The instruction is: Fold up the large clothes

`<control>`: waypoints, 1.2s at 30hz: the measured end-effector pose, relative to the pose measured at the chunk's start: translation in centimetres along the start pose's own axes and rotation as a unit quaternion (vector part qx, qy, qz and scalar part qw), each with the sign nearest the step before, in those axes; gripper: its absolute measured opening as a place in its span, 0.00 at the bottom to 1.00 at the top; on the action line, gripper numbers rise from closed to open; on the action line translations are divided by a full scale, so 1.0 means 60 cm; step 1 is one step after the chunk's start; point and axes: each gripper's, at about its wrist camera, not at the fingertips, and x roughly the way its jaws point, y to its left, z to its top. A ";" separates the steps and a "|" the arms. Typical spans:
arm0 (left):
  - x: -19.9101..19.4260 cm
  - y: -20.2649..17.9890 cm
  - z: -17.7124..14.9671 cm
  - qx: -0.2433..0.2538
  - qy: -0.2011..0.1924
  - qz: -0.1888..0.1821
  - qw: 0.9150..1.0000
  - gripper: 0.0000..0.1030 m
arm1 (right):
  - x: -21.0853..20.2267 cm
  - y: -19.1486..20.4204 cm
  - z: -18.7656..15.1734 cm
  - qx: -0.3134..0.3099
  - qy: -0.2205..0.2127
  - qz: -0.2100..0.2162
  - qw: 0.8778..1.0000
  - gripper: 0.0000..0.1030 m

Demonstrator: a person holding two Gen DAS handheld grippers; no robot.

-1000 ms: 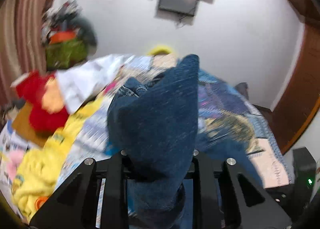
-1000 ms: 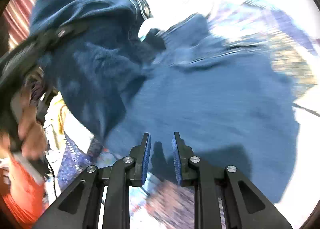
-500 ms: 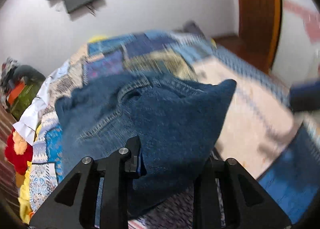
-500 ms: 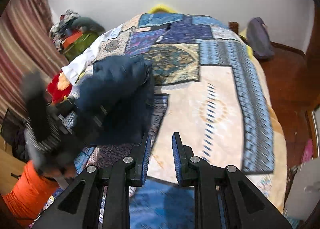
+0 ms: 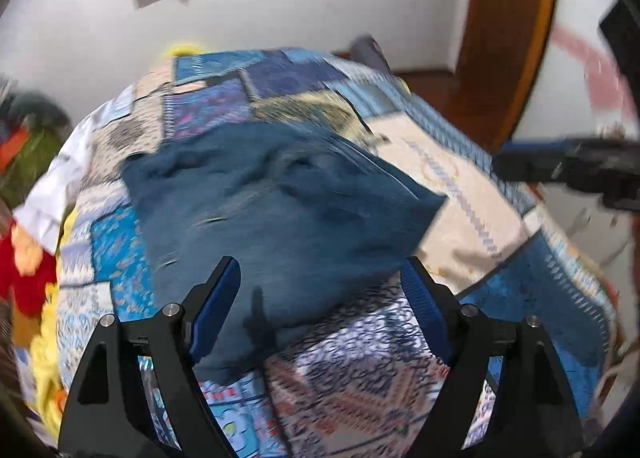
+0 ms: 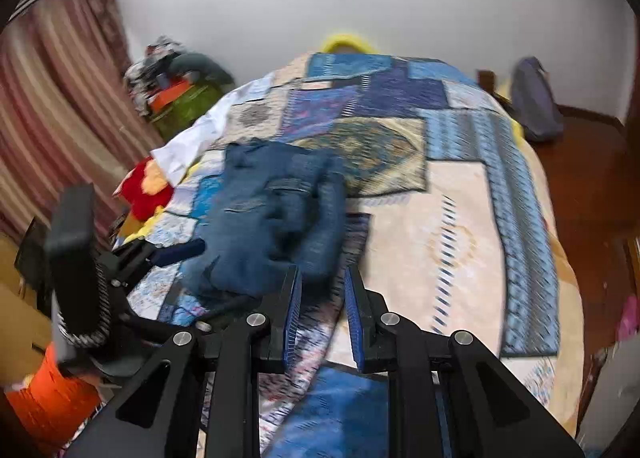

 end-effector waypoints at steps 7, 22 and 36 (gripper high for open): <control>-0.004 0.140 -0.032 -0.070 -0.001 0.082 0.994 0.87 | 0.063 0.066 0.030 -0.037 0.006 0.015 0.999 0.17; 0.097 0.169 -0.145 -0.109 0.080 0.040 0.990 1.00 | 0.188 0.011 -0.044 -0.112 0.056 -0.149 0.981 0.90; 0.003 0.196 -0.097 -0.077 0.045 0.096 0.991 0.91 | 0.107 -0.016 -0.009 -0.084 0.035 -0.097 0.991 0.93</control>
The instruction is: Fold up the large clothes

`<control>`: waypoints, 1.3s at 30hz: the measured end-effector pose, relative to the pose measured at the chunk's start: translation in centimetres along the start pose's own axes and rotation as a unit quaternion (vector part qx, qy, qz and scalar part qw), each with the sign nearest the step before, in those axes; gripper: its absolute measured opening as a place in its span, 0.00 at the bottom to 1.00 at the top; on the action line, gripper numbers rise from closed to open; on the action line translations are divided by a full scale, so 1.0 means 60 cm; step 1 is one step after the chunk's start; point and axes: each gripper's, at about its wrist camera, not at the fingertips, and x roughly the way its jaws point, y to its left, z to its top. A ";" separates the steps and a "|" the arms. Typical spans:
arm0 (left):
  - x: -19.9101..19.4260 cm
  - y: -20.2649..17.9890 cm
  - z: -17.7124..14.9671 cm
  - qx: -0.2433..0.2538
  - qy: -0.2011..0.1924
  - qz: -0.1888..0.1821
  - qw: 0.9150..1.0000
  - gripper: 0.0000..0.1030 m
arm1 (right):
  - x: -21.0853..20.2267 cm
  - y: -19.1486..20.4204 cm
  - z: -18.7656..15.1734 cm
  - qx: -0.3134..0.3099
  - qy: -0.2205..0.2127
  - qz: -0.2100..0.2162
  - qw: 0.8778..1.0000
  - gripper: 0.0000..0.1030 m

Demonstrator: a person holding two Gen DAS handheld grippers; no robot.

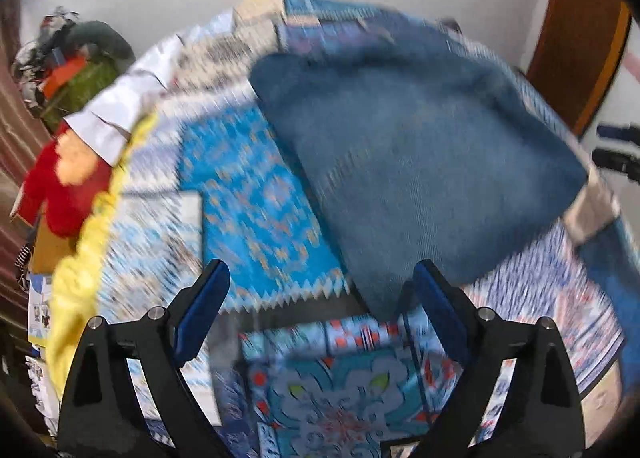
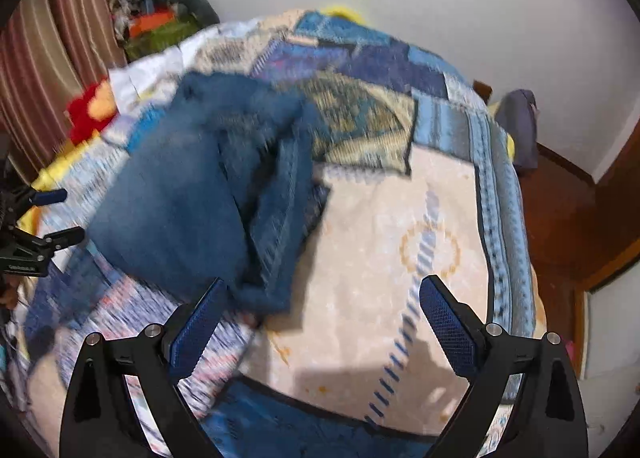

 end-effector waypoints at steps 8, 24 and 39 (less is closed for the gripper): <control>0.033 0.052 0.140 -0.048 -0.036 0.010 0.998 0.92 | 0.026 0.028 0.137 0.034 -0.029 0.079 0.996 0.94; 0.285 0.128 0.242 -0.169 0.043 -0.003 0.985 0.93 | 0.253 -0.040 0.189 0.133 0.111 0.131 0.976 0.94; 0.149 0.102 0.176 -0.127 0.022 -0.042 0.991 0.91 | 0.167 -0.025 0.154 0.141 0.088 0.132 0.977 0.94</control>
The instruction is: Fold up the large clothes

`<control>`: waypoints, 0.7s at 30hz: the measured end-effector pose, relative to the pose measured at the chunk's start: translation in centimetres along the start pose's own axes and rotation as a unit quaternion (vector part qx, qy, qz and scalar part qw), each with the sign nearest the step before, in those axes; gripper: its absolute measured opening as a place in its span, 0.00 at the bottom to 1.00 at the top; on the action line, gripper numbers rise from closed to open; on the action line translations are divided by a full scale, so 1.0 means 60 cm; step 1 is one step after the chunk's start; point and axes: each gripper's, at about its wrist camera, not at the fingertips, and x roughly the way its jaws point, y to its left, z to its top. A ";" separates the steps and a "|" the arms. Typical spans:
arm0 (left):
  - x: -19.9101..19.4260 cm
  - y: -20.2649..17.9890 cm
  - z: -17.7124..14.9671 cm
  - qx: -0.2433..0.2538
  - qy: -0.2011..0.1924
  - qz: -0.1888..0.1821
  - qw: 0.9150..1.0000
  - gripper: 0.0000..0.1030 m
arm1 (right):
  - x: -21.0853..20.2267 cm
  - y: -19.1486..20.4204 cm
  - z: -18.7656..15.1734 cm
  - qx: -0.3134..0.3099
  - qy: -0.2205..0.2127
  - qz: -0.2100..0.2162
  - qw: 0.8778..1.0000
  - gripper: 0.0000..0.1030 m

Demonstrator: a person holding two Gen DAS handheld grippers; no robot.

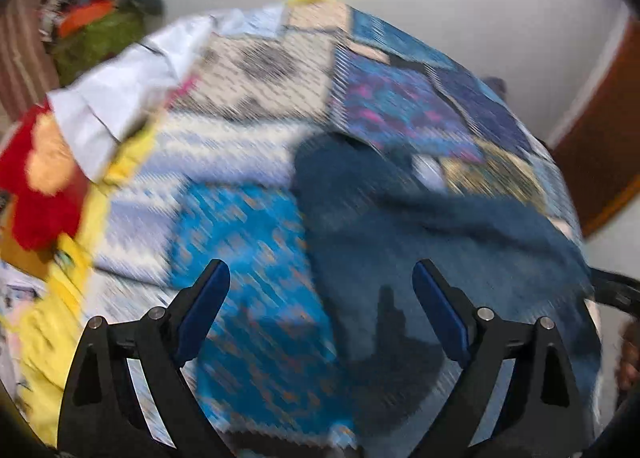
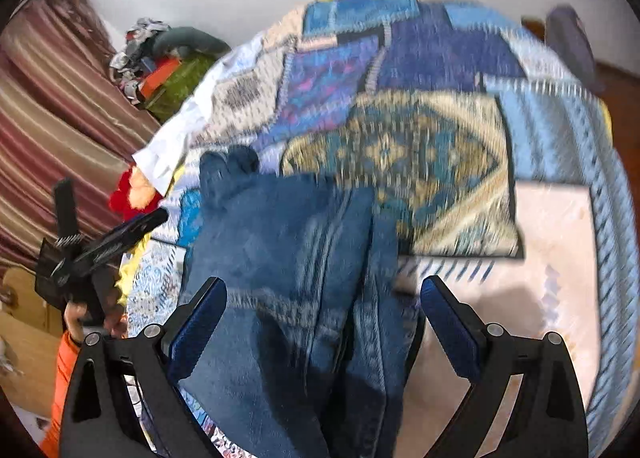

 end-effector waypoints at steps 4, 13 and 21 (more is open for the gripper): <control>0.020 -0.042 -0.071 0.052 0.052 -0.013 0.997 0.91 | 0.027 -0.040 -0.023 0.012 0.020 -0.014 1.000 0.94; -0.030 -0.019 -0.161 0.094 0.032 0.032 0.995 0.98 | -0.034 -0.056 -0.076 -0.031 0.013 -0.111 0.993 0.94; -0.102 0.029 -0.147 0.071 -0.013 0.066 0.995 0.97 | -0.126 -0.043 -0.087 -0.035 -0.029 -0.048 0.998 0.95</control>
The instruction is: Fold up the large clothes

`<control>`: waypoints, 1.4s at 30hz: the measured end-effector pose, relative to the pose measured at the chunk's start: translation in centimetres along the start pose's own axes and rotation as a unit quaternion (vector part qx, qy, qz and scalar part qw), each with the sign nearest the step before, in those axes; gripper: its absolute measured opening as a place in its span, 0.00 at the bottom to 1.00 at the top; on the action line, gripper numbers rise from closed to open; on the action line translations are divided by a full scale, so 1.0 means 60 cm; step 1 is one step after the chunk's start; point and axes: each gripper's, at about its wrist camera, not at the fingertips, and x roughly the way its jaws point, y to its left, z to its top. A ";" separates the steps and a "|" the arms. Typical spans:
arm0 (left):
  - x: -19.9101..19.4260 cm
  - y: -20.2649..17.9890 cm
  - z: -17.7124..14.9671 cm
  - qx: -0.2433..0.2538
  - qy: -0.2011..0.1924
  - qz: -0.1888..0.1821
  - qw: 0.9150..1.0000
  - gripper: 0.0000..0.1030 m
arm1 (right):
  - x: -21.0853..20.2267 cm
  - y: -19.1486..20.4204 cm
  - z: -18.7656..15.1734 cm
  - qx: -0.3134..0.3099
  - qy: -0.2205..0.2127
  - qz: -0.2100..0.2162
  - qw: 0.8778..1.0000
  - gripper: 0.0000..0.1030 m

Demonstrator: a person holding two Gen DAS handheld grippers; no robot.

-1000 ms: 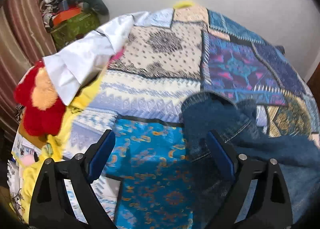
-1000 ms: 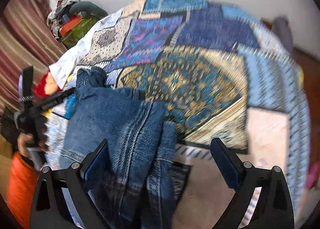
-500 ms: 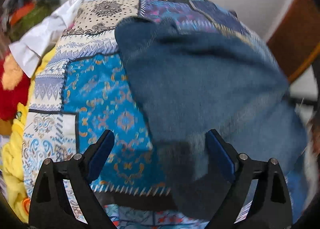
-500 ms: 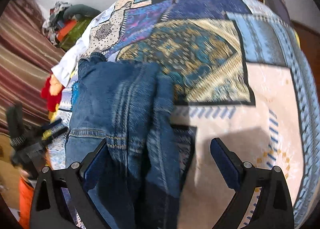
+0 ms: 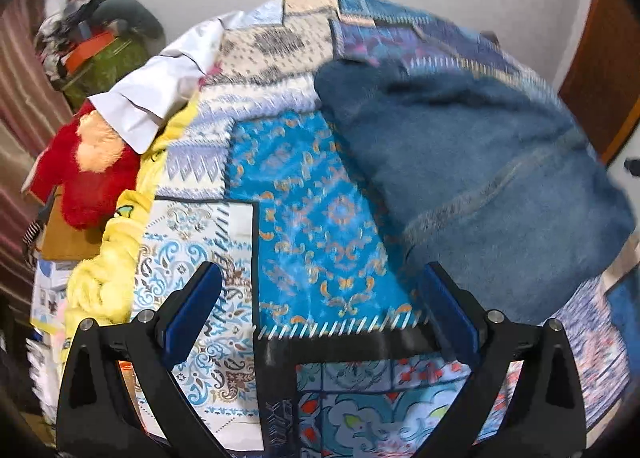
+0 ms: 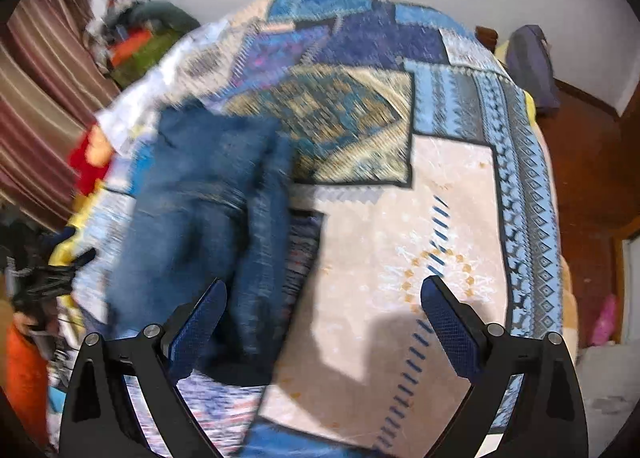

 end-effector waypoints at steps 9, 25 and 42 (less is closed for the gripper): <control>0.045 -0.005 0.043 -0.116 0.024 -0.147 0.982 0.98 | 0.051 0.052 0.042 0.018 0.028 0.084 0.996 0.99; 0.262 -0.058 0.068 -0.231 0.157 -0.310 0.909 1.00 | 0.271 0.087 0.048 0.030 0.168 0.154 0.973 1.00; 0.125 -0.062 0.091 -0.160 0.087 -0.247 0.952 0.67 | 0.202 0.109 0.048 0.060 0.115 0.178 0.975 0.44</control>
